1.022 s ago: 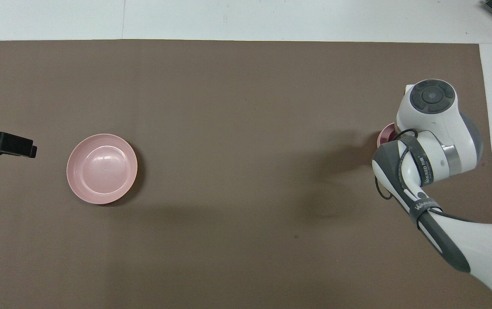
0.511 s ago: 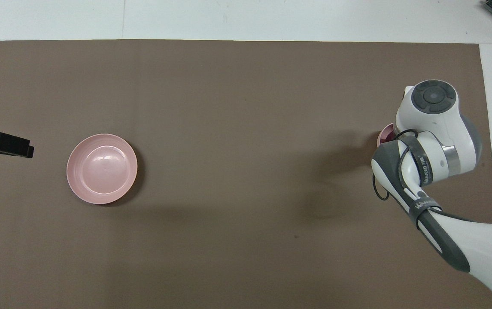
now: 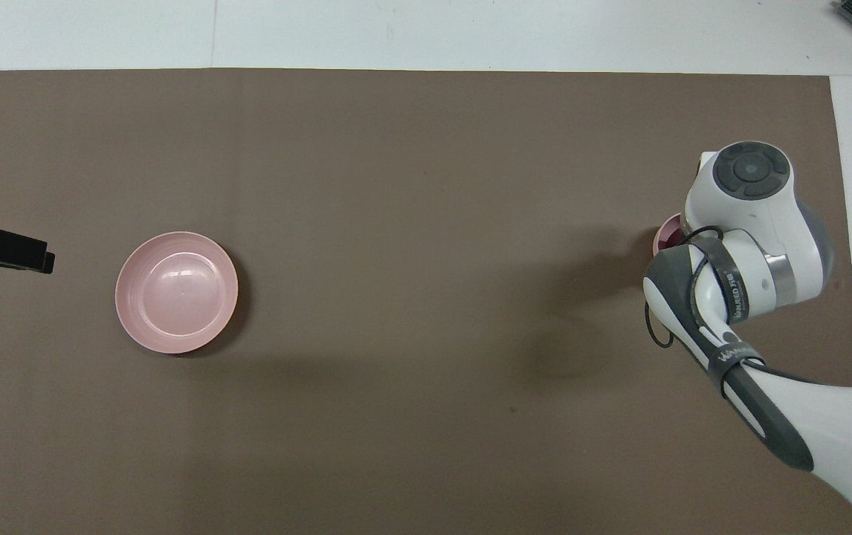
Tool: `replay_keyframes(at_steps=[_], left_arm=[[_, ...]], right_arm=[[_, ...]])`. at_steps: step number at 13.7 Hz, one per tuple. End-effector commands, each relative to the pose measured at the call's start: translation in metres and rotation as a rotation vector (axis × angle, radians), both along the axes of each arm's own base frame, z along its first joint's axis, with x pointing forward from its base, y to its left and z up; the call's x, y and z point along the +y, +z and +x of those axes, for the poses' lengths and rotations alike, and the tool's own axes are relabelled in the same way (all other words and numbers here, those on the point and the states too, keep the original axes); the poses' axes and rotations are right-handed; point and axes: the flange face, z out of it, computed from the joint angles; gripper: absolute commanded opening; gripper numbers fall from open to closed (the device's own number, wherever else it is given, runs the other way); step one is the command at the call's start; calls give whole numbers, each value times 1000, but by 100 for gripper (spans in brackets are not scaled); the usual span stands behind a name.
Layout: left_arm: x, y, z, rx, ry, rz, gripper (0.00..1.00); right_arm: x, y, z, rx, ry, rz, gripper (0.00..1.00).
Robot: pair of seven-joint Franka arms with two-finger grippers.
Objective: Move apple from plate to bowl
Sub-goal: 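Lower the apple into the pink bowl and open the right gripper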
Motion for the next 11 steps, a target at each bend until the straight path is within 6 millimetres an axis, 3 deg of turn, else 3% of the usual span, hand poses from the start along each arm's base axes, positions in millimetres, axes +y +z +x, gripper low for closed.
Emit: replay_keyframes(at_steps=[1,7,9,11], left_arm=[[1,1,-6,6,9,8,100],[1,1,-6,6,9,8,100],[1,1,-6,6,9,8,100],[1,1,-6,6,9,8,100]], right_arm=[[-6,-1,-1,-19,2,26,97],[1,4,0,-15,-2,20,100],[4,23,-2,-13,-11,16,100],[7,58,-9,-41,-82,102,100]])
